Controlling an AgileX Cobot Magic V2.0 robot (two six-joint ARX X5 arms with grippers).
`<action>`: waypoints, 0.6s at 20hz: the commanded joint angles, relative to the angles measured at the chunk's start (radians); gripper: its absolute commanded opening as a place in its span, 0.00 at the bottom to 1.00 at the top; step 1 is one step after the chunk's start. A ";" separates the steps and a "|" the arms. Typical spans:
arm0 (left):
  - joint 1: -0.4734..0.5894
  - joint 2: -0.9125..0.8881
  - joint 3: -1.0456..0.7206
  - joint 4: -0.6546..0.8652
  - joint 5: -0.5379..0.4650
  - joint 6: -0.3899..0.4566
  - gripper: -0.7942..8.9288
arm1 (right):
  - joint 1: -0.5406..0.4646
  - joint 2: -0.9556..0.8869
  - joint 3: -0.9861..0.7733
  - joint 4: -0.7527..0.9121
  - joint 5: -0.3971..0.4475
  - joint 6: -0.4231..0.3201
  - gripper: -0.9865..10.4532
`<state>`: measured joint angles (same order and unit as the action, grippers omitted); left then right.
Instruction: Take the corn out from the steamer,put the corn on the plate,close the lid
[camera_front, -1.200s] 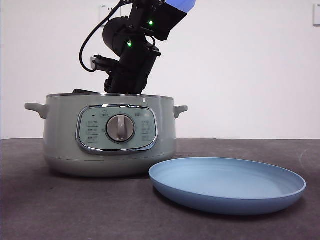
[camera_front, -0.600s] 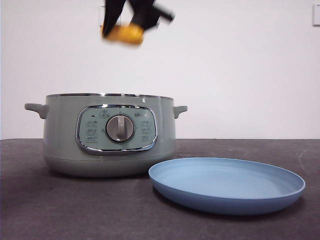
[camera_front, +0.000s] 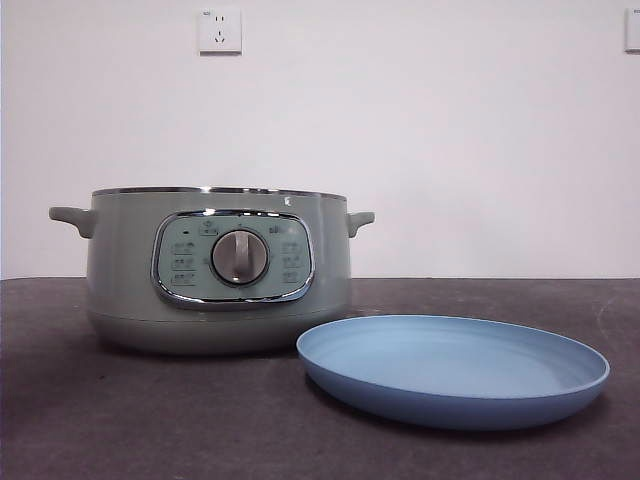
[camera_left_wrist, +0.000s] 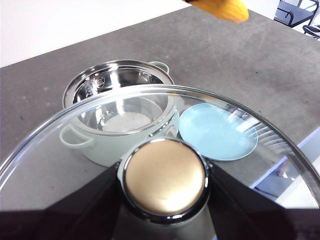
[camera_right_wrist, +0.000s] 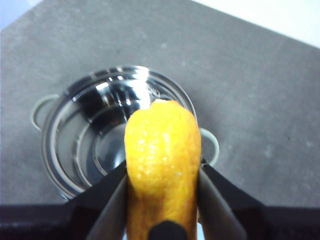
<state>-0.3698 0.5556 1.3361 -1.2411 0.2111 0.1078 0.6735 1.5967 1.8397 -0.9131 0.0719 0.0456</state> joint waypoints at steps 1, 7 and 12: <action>-0.004 -0.010 0.014 0.042 0.003 -0.003 0.07 | -0.008 -0.056 -0.189 0.075 0.006 0.027 0.07; -0.004 -0.010 0.014 0.043 0.003 -0.003 0.07 | -0.039 -0.229 -0.762 0.411 -0.032 0.177 0.07; -0.005 -0.010 0.014 0.043 0.003 -0.003 0.07 | -0.040 -0.226 -1.043 0.665 -0.047 0.274 0.07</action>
<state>-0.3706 0.5556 1.3361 -1.2415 0.2111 0.1078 0.6334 1.3685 0.8082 -0.2661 0.0257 0.2787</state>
